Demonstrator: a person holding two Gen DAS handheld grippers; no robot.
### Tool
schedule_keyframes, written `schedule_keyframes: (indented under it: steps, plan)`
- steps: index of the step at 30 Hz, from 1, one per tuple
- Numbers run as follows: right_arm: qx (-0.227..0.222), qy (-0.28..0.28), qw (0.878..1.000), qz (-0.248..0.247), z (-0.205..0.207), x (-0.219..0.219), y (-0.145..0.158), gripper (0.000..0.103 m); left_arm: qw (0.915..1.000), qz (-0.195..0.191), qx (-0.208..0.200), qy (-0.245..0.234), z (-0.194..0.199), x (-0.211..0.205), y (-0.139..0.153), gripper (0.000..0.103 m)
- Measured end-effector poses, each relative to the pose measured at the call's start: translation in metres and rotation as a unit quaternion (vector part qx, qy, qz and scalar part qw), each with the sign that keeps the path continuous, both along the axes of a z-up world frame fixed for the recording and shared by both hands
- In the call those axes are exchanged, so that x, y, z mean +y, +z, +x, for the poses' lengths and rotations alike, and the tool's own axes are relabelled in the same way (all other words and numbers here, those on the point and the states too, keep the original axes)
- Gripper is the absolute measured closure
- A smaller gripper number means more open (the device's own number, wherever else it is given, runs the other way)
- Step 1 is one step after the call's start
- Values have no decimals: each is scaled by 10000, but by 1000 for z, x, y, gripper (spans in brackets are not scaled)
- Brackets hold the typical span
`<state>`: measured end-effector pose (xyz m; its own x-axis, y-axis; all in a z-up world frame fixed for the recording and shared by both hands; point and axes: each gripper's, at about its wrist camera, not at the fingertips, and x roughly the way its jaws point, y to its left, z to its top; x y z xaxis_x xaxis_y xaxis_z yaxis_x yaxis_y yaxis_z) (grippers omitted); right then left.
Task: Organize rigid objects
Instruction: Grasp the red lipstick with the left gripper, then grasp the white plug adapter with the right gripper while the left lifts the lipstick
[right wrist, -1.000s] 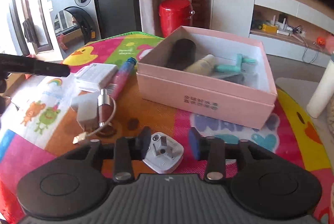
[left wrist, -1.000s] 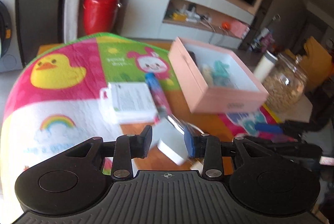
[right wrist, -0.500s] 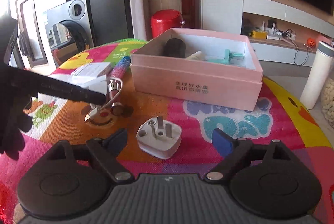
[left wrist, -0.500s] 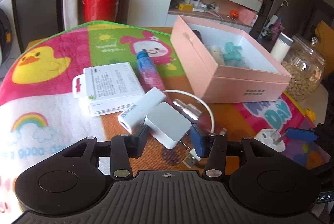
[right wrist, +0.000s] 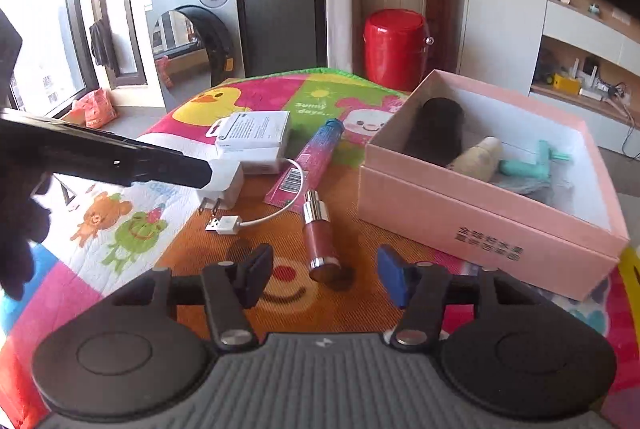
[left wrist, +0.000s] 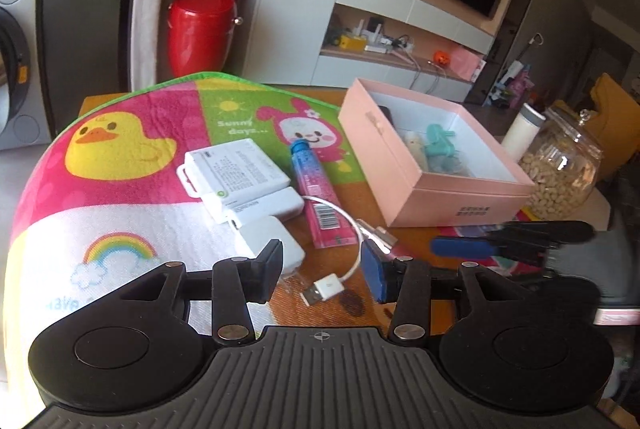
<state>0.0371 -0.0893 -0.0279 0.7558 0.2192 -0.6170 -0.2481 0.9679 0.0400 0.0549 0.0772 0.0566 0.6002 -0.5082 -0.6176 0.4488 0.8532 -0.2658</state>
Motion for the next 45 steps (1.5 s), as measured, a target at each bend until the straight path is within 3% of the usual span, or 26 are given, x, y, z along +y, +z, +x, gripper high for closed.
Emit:
schedule_keyframes:
  steps: [2, 8, 10, 11, 14, 16, 20, 25, 29, 34, 37, 39, 40, 41, 42, 45]
  plan:
    - [289, -63, 9995, -70, 20, 8, -8, 82, 9999, -71, 40, -111, -5, -5, 2, 56]
    - [279, 423, 9986, -132, -21, 12, -11, 83, 9976, -341, 503, -321, -7, -34, -12, 56]
    - [41, 419, 9987, -271, -47, 2, -8, 76, 9973, -295, 593, -322, -8, -49, -19, 56]
    - [-119, 336, 9985, -416, -57, -1, -6, 58, 9972, -266, 621, -335, -8, -57, -22, 56]
    - [-840, 40, 9918, -966, -90, -14, -1, 24, 9975, -75, 544, -439, -11, -80, -30, 56]
    - [-976, -158, 9873, -1247, -100, -24, -4, 19, 9971, 27, 466, -603, -12, -95, -34, 56]
    - [-527, -708, 9902, -1082, -87, -55, -14, 19, 9965, 330, 332, -697, -13, -115, -42, 57]
    - [248, -1106, 9935, 35, -63, -93, -28, 18, 9949, 722, 74, -698, -16, -129, -43, 57]
    - [154, -1160, 9931, 68, -62, -92, -31, 18, 9935, 913, -6, -674, -15, -136, -44, 57]
    - [105, -1134, 9934, 100, -64, -90, -33, 18, 9956, 783, 76, -511, -13, -135, -45, 57]
    - [85, -1094, 9939, 56, -63, -88, -32, 18, 9914, 1051, -226, -747, -20, -139, -47, 57]
    - [78, -1006, 9949, 18, -62, -85, -31, 18, 9896, 1130, -406, -788, -23, -137, -49, 65]
    - [74, -959, 9954, 0, -61, -84, -31, 20, 9904, 1091, -423, -742, -23, -135, -49, 69]
    - [65, -911, 9958, -13, -60, -83, -31, 22, 9915, 1034, -409, -672, -22, -131, -49, 79]
    - [51, -854, 9963, -15, -59, -81, -30, 24, 9929, 937, -358, -639, -20, -127, -49, 79]
    - [-19, -703, 9975, -53, -54, -78, -28, 45, 9955, 649, -266, -633, -20, -114, -50, 79]
